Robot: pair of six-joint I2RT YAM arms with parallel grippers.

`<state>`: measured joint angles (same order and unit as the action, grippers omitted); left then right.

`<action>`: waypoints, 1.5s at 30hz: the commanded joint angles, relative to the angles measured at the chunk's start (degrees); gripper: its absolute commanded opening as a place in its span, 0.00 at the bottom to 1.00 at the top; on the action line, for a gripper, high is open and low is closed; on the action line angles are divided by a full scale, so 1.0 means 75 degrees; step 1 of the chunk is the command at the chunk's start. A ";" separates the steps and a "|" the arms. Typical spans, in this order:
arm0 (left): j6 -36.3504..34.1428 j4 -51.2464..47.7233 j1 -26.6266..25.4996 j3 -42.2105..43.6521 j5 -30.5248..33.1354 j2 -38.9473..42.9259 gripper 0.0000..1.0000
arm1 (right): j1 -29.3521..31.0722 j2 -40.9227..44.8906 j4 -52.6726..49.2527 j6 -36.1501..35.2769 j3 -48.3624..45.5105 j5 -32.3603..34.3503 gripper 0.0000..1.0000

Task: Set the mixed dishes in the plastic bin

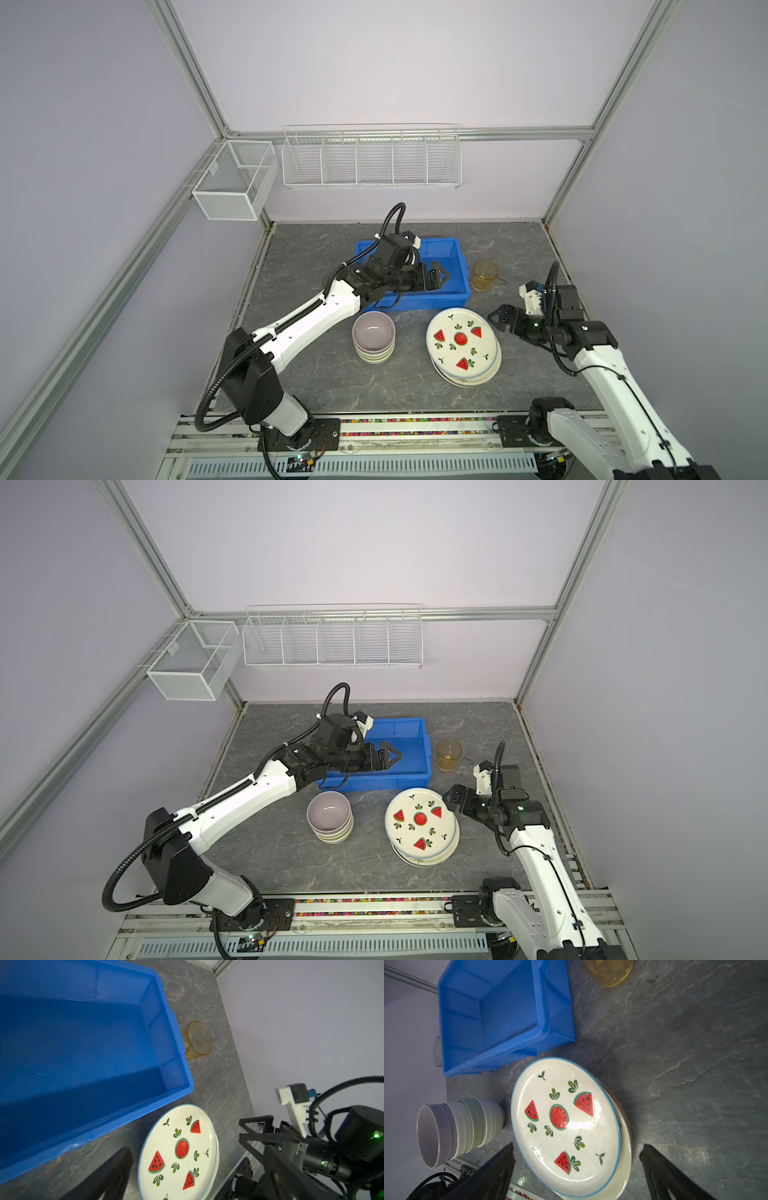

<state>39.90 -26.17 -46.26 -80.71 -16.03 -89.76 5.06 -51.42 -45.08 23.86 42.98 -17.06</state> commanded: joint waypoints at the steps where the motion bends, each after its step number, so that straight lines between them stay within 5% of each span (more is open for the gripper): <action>1: 0.0378 -0.0745 -0.0248 -0.0417 -0.0600 -0.0250 0.98 | 0.0239 0.0142 -0.0609 0.0243 0.0030 0.0620 0.97; 6: 0.0322 -0.1304 -0.1056 -0.0013 0.0754 -0.0155 0.98 | 0.0264 0.1048 -0.0591 0.0569 -0.0287 0.1094 0.94; 11: 0.1063 -0.1372 -0.1086 0.0525 0.0517 -0.0217 0.97 | 0.0263 0.1220 -0.0716 0.0715 -0.0326 0.1103 0.92; 45: 0.1038 -0.0633 -0.1212 0.0597 0.0292 -0.1964 0.96 | 0.0263 0.0011 0.1078 0.0827 -0.1349 0.0178 0.90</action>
<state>47.31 -31.66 -54.83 -74.37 -12.69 -102.76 6.85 -50.61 -38.89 29.61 34.15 -14.90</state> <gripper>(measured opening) 0.958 0.901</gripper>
